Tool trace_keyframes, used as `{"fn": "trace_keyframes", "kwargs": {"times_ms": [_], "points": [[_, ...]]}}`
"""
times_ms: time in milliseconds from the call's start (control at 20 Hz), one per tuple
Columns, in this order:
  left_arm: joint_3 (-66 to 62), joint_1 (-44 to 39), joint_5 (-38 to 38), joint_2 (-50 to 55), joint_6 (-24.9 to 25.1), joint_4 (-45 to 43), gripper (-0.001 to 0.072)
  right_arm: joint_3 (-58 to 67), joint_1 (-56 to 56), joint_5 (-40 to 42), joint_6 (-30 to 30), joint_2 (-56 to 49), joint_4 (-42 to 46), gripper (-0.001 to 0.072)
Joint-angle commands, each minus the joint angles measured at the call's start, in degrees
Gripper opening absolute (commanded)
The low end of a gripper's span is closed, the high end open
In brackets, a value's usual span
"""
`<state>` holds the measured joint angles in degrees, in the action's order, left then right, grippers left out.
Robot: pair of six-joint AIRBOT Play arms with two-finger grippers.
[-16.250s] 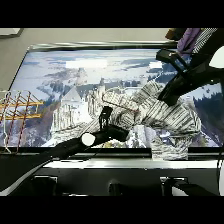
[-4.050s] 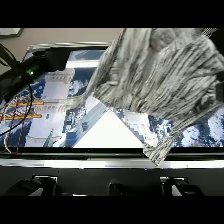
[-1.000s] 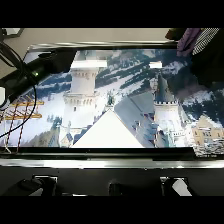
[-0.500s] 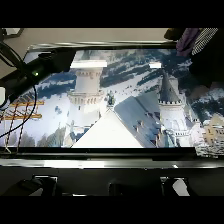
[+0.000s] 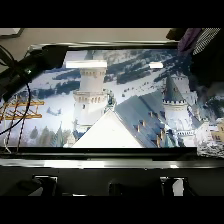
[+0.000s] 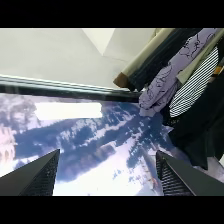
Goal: Fold the clothes and pants, and hang the long-sleeved shirts on hangers.
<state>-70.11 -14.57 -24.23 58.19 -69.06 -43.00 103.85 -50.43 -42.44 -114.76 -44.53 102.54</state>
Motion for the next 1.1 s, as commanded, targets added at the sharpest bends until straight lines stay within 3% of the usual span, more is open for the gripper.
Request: {"fn": "trace_keyframes", "kwargs": {"times_ms": [0, 100, 150, 300, 450, 600, 650, 950, 1050], "points": [[-0.02, 1.46, -3.23, -0.35, 0.02, -4.72, 0.0676, 0.00, 0.00, 2.49, 30.32, -2.25, -47.60, 0.0687], [-0.02, 3.39, -6.93, -0.79, 0.02, -6.40, 0.0676, 0.00, 0.00, -7.48, 47.15, -6.43, -69.00, 0.0686], [-0.02, 4.61, -9.49, -1.01, 0.00, -6.38, 0.0676, -0.02, 0.42, -13.60, 50.03, -8.33, -70.99, 0.0686], [0.00, 7.21, -18.49, -1.44, 0.00, -9.51, 0.0676, -0.48, 10.84, -24.79, 48.02, -13.68, -58.77, 0.0685], [0.00, 7.58, -27.28, -1.64, -1.81, -16.37, 0.0676, -1.88, 29.62, -33.40, 44.24, -18.80, -42.32, 0.0685], [0.02, 7.58, -37.57, -1.70, -5.11, -25.33, 0.0676, -8.96, 48.11, -37.62, 40.44, -20.65, -20.94, 0.0682], [0.50, 7.58, -39.52, -2.10, -5.07, -27.45, 0.0676, -12.52, 51.80, -37.88, 39.01, -20.59, -17.88, 0.0665], [11.87, 10.25, -38.23, -9.20, -4.87, -30.80, 0.0675, -33.92, 56.46, -38.25, 37.33, -19.96, -23.61, 0.0641], [16.09, 11.02, -37.05, -11.08, -4.87, -30.80, 0.0627, -37.11, 56.46, -36.26, 37.24, -19.93, -23.93, 0.0482]]}}
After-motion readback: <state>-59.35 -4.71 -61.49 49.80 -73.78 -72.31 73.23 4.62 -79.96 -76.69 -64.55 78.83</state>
